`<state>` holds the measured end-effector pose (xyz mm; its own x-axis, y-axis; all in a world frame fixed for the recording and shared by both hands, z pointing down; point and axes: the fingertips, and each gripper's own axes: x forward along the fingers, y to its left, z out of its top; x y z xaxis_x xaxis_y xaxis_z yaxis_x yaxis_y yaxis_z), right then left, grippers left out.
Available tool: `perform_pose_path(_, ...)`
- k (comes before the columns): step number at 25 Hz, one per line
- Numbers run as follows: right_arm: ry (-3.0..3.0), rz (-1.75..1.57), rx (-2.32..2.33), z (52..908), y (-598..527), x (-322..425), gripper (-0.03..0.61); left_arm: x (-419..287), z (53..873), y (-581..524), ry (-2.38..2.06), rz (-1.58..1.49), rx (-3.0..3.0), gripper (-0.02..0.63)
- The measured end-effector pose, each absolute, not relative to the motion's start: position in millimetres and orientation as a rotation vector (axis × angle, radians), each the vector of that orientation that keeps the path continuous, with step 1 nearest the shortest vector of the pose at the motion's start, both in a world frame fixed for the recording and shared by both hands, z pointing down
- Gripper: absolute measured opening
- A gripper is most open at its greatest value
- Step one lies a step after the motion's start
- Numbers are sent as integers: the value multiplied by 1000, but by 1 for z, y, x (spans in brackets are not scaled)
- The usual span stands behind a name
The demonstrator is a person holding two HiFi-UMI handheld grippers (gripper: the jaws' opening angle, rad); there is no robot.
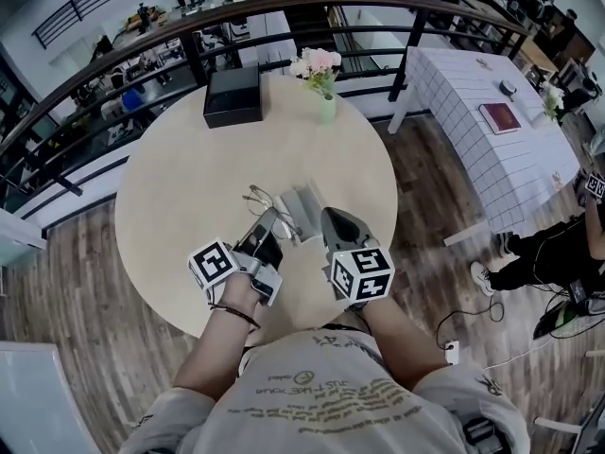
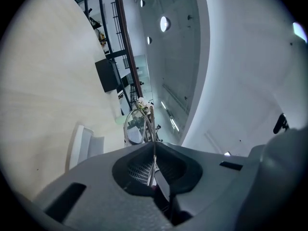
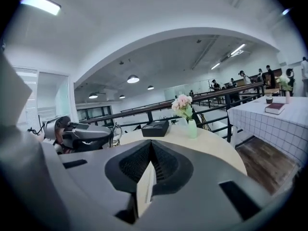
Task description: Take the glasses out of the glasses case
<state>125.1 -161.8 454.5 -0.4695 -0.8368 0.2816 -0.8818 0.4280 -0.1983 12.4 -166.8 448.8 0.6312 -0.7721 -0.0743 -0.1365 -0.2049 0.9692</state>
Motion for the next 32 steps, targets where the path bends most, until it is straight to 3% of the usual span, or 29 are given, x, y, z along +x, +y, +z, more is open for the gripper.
perform_pose_path(32,-2573,439,1492,432,-126,96,12,5,442,-124,-722,-728,1649,26)
